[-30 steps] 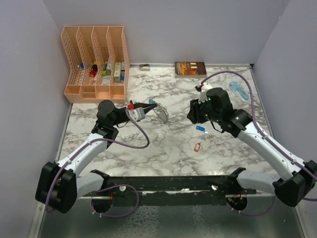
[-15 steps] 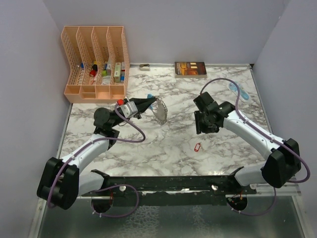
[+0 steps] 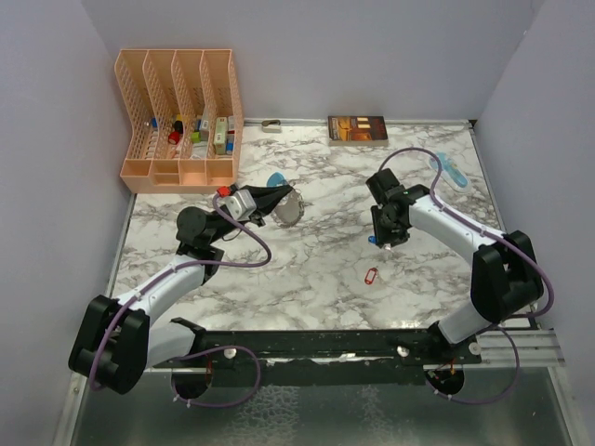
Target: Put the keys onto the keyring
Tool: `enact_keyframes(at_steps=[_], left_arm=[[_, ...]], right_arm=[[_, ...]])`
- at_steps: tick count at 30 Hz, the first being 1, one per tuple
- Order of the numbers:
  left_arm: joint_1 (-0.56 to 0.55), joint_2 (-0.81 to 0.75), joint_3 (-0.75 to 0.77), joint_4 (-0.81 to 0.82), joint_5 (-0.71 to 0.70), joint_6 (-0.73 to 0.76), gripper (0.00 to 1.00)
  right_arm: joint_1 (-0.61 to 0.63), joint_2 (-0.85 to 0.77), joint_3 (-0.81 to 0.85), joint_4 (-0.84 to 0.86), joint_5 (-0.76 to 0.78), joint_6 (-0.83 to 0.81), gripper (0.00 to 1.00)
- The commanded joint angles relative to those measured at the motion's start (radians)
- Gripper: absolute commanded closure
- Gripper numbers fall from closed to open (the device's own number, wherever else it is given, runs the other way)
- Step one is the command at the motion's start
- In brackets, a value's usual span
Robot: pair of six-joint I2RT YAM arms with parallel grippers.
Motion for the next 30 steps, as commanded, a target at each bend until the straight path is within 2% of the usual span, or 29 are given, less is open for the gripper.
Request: enact_keyframes(at_steps=[1,7,14,18,22,30], left_arm=[[-0.007,-0.035,0.002,0.041,-0.038,-0.009,1.0],[-0.007,-0.03,0.0,0.039,-0.035,-0.013,1.0],[-0.007,-0.023,0.006,0.039,-0.022,-0.008,1.0],[-0.007,-0.023,0.004,0.039,-0.016,-0.003,1.0],[-0.007,-0.021,0.002,0.039,-0.016,0.006,1.0],[-0.007,-0.011,0.002,0.059,-0.013,0.001,1.0]], right_arm=[[-0.002,0.014,-0.002,0.081,-0.034,-0.057,0.67],[-0.003,0.002,-0.039,0.088,-0.147,-0.056,0.68],[-0.002,0.054,-0.005,0.015,-0.226,0.044,0.75],[-0.002,0.074,0.015,-0.021,-0.252,0.083,0.74],[-0.002,0.056,0.0,-0.046,-0.245,0.118,0.67],[-0.002,0.035,-0.041,-0.077,-0.244,0.184,0.66]])
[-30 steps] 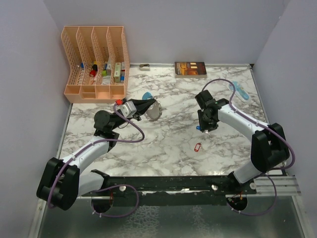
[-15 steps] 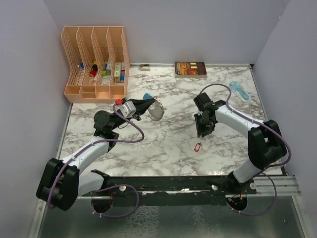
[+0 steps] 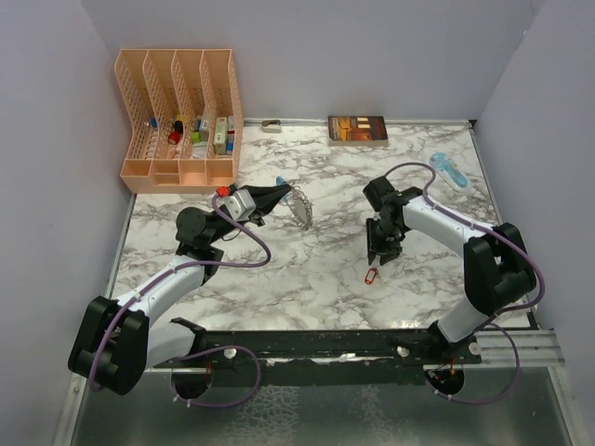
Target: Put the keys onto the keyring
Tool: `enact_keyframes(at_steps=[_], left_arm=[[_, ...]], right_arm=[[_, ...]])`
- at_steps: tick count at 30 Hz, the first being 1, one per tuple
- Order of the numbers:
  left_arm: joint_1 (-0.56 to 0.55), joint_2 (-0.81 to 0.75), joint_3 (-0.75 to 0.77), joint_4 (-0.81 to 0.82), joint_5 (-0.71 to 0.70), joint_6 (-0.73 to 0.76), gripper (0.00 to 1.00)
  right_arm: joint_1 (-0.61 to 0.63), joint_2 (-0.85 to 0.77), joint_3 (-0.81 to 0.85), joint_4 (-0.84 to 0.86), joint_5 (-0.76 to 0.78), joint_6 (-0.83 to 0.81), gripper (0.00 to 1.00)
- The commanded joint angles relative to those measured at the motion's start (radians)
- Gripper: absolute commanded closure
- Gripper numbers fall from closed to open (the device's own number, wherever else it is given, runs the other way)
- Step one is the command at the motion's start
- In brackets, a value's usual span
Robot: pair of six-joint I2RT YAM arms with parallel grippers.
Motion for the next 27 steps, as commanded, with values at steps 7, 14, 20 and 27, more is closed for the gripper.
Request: enact_keyframes(at_steps=[7,14,20,27], left_arm=[[-0.007,-0.001,0.006,0.063,0.003,0.0,1.0],[-0.007,-0.001,0.006,0.061,0.002,-0.002,1.0],[-0.007,-0.004,0.006,0.06,0.0,0.003,1.0],[-0.007,0.001,0.002,0.063,-0.001,0.002,1.0]], right_arm=[[0.0,-0.015,-0.048,0.016,-0.026,0.063,0.67],[-0.001,0.022,-0.031,0.044,-0.027,0.051,0.73],[0.0,0.059,-0.019,0.058,-0.038,0.046,0.74],[0.0,0.069,-0.012,0.059,-0.007,0.046,0.77]])
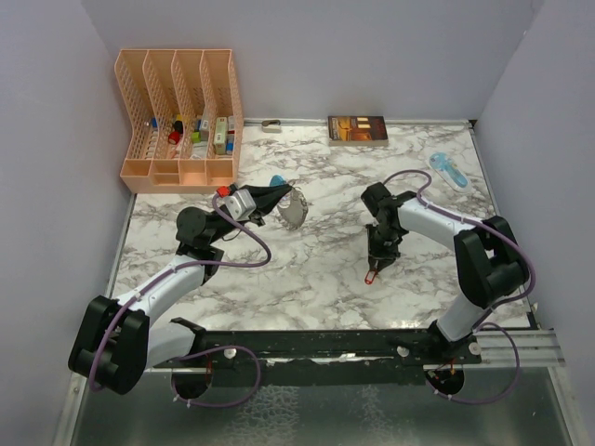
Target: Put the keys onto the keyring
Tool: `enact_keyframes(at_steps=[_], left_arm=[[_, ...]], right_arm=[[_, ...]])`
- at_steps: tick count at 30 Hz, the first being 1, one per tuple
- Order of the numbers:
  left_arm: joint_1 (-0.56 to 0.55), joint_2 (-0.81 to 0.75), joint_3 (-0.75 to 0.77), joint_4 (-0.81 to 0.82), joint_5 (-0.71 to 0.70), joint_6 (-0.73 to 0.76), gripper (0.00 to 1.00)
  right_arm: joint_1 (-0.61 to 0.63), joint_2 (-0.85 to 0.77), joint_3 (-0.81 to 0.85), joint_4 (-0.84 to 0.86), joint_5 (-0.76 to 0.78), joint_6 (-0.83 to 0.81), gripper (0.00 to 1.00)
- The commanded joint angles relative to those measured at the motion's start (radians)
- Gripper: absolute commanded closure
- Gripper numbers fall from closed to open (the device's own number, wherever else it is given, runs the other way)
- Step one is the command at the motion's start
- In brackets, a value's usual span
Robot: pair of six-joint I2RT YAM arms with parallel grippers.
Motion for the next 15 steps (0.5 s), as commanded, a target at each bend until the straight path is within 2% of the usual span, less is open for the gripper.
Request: enact_keyframes(at_steps=[1,15], left_arm=[[-0.007,-0.002,0.003,0.061,-0.002,0.001,1.0],[-0.007,-0.001,0.002,0.062,0.005,-0.001,1.0]], right_arm=[[0.0,0.017,0.031,0.028,0.012,0.002,0.77],[0.0,0.029,0.039,-0.018,0.074,0.014,0.83]])
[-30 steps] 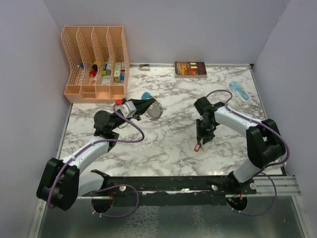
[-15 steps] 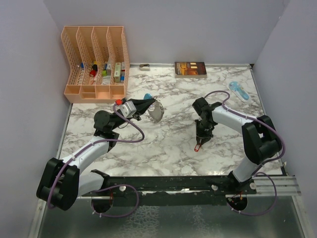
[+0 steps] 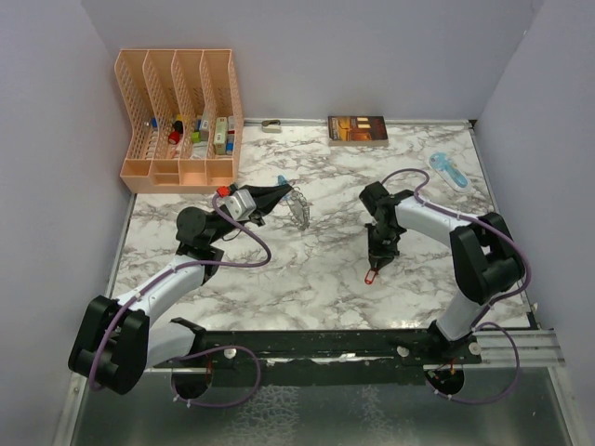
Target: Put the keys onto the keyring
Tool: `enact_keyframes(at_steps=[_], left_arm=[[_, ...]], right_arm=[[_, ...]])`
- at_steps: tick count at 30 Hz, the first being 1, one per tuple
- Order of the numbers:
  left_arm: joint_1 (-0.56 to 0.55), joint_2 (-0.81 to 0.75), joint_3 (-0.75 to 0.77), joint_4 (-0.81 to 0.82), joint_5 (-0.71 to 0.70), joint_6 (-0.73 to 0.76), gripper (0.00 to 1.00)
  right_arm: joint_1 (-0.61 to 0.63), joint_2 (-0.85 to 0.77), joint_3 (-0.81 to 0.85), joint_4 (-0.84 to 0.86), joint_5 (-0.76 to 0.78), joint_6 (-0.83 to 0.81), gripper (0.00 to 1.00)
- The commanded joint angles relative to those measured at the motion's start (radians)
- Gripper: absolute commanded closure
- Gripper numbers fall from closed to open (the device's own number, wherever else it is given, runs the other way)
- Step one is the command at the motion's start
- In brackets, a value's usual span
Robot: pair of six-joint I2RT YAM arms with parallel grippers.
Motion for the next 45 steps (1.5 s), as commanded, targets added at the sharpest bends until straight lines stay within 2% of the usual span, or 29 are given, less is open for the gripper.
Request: enact_keyframes(at_steps=[1,7,14,18,22,25,33,38,45], left_arm=[[-0.007,-0.001,0.002,0.063,0.005,-0.004,1.0],[-0.006,0.001,0.003,0.073,0.009,-0.019,1.0],[-0.009,0.009,0.012,0.07,0.023,-0.033,1.0],[-0.008,0.021,0.038,0.082,0.071,-0.065,1.0],[-0.012,0.035,0.053,0.139,0.149,-0.132,1.0],[-0.022,0.039,0.051,0.147,0.147,-0.153,1.0],[-0.065,0.057,0.057,0.163,0.172,-0.197,1.0],[-0.071,0.058,0.062,0.097,0.177,-0.168,1.0],[-0.081,0.088,0.093,0.019,0.139,-0.14,1.0]], right_arm=[[0.0,-0.01,0.013,-0.026,0.055,0.019,0.85],[0.0,-0.05,-0.01,-0.039,0.068,0.032,0.98],[0.0,-0.127,0.0,-0.035,0.065,-0.012,0.99],[0.0,-0.237,0.037,0.024,0.022,-0.135,0.99],[0.0,-0.37,0.086,0.141,-0.115,-0.31,0.99],[0.0,-0.434,0.137,0.198,-0.203,-0.394,0.99],[0.0,-0.435,0.273,0.305,-0.444,-0.518,0.99],[0.002,-0.469,0.293,0.357,-0.475,-0.581,0.99],[0.007,-0.537,0.228,0.495,-0.551,-0.62,0.99]])
